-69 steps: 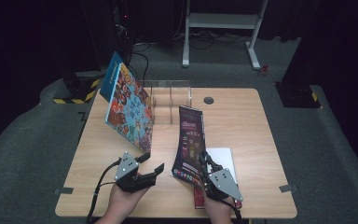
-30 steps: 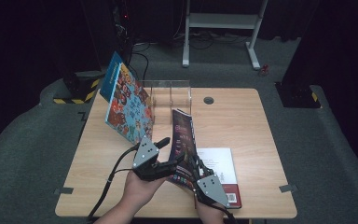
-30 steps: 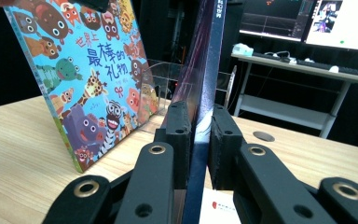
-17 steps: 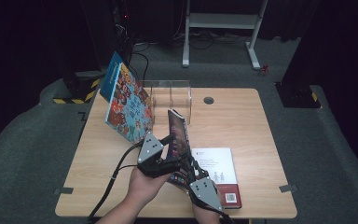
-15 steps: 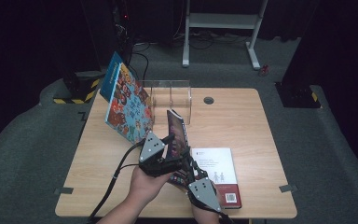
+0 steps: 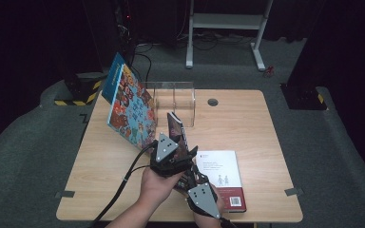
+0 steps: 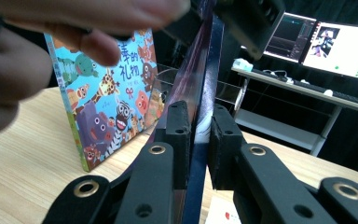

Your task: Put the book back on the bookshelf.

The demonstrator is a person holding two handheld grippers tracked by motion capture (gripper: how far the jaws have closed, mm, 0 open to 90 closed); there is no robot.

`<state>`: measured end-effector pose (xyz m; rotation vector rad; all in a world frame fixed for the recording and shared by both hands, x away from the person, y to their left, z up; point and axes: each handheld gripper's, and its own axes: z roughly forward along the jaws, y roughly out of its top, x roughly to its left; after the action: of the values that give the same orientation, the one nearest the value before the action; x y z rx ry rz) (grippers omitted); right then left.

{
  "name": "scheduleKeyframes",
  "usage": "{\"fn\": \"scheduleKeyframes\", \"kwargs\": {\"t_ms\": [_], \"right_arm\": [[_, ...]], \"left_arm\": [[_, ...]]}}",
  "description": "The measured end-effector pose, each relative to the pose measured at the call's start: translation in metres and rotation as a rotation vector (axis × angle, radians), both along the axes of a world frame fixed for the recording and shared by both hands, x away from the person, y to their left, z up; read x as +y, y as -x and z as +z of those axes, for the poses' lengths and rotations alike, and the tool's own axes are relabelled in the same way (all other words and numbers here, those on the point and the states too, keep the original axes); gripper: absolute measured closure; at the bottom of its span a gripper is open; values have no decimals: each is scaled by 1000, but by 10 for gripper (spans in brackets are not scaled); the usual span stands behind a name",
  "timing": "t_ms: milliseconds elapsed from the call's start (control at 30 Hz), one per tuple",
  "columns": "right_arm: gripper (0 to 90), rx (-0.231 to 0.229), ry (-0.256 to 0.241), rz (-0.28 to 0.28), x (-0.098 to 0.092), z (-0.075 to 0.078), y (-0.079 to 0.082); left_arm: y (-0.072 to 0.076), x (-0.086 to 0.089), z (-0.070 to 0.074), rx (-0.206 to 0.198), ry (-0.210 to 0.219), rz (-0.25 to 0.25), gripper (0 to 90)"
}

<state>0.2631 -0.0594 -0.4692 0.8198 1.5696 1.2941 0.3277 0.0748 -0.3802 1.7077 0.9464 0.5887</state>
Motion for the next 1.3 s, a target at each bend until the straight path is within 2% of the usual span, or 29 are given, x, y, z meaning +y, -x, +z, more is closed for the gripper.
{"fn": "scheduleKeyframes", "kwargs": {"t_ms": [100, 367, 533, 667, 767, 833, 933, 1033, 1200, 1300], "right_arm": [[808, -8, 8, -8, -1, -1, 0], [806, -19, 25, -11, 1, -1, 2], [795, -5, 38, -16, 4, -2, 2], [775, -6, 42, -8, 6, -2, 1], [764, -32, 51, -8, 8, -2, 4], [749, -39, 55, 5, 7, -1, 5], [701, -25, 39, 33, 7, -1, 6], [733, -13, 14, 116, 7, 1, 10], [688, 28, -24, 160, 6, 5, 12], [679, 30, -29, 167, 5, 5, 13]], "left_arm": [[-5, -1, -3, 27, 8, 11, 328], [-7, -3, -5, 33, 14, 28, 373], [-8, -4, -8, 55, 15, 26, 486], [-4, -5, -10, 32, 8, 41, 610], [-3, -3, -11, 28, 25, 39, 670], [-3, -4, -12, 31, 29, 36, 703], [-2, -4, -12, 26, 36, 20, 749], [-1, -3, -12, 7, 50, 10, 814], [2, -2, -8, -15, 63, -4, 829], [4, 0, -6, -31, 67, -8, 828]]}}
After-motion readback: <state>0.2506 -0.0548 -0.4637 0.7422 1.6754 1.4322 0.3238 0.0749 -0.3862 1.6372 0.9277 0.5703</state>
